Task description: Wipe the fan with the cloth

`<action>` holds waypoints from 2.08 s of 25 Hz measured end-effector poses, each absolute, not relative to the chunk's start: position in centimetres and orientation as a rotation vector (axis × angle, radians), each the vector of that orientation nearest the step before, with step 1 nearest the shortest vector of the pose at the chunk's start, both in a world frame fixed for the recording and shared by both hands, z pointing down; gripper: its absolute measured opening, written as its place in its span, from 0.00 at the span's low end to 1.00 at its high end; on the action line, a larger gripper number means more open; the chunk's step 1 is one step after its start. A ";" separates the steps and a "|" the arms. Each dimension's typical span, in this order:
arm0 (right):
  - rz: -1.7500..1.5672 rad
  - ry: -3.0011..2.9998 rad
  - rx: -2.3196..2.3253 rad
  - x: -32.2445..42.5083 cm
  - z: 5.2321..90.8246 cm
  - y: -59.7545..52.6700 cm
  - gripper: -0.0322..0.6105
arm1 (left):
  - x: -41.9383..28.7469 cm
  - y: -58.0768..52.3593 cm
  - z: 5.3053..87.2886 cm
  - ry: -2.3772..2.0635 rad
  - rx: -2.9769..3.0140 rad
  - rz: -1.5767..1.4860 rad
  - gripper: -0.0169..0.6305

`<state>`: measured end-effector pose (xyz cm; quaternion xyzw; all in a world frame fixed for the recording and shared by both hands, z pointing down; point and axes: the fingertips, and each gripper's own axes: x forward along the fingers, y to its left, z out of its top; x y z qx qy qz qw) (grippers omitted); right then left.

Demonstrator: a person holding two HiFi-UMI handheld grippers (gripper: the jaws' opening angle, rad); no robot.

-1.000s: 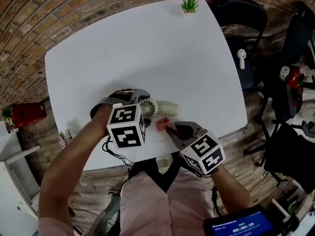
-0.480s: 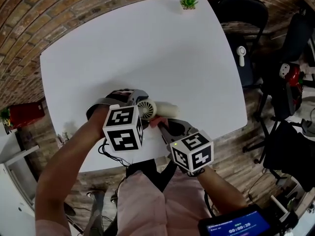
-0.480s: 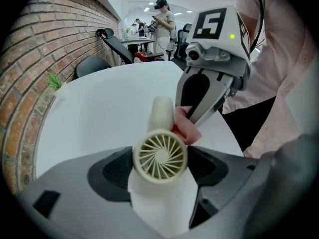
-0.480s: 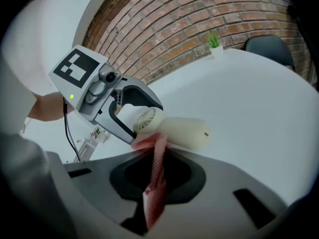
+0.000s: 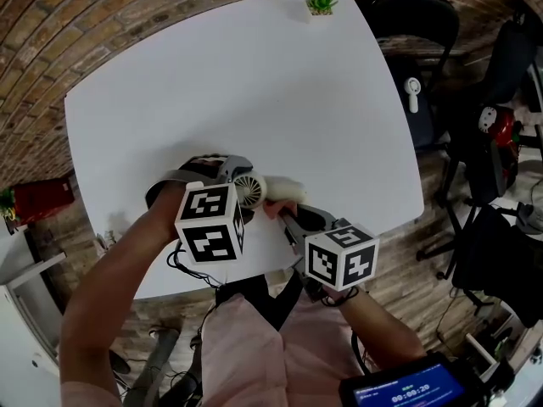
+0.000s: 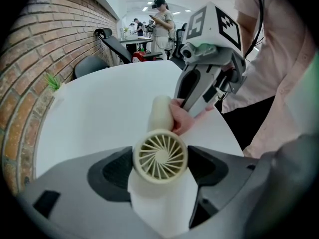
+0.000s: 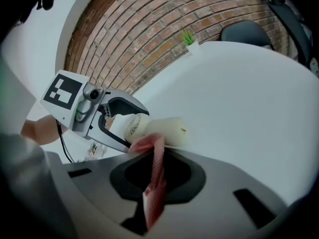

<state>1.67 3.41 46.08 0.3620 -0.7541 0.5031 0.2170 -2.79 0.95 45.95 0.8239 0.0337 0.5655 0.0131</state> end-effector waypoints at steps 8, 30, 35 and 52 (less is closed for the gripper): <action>1.403 -2.071 1.026 2.9 46.1 3.4 0.10 | -2.9 1.0 46.0 0.121 2.558 1.768 0.57; 1.350 -2.032 1.070 7.3 46.0 2.4 0.10 | -2.7 1.2 46.0 0.242 2.556 1.847 0.57; 1.339 -2.037 1.066 7.4 46.0 2.3 0.10 | -2.7 1.3 46.0 0.324 2.561 1.894 0.57; 1.251 -2.102 0.936 7.5 45.6 0.3 0.10 | -2.7 1.8 46.5 0.583 2.537 2.066 0.58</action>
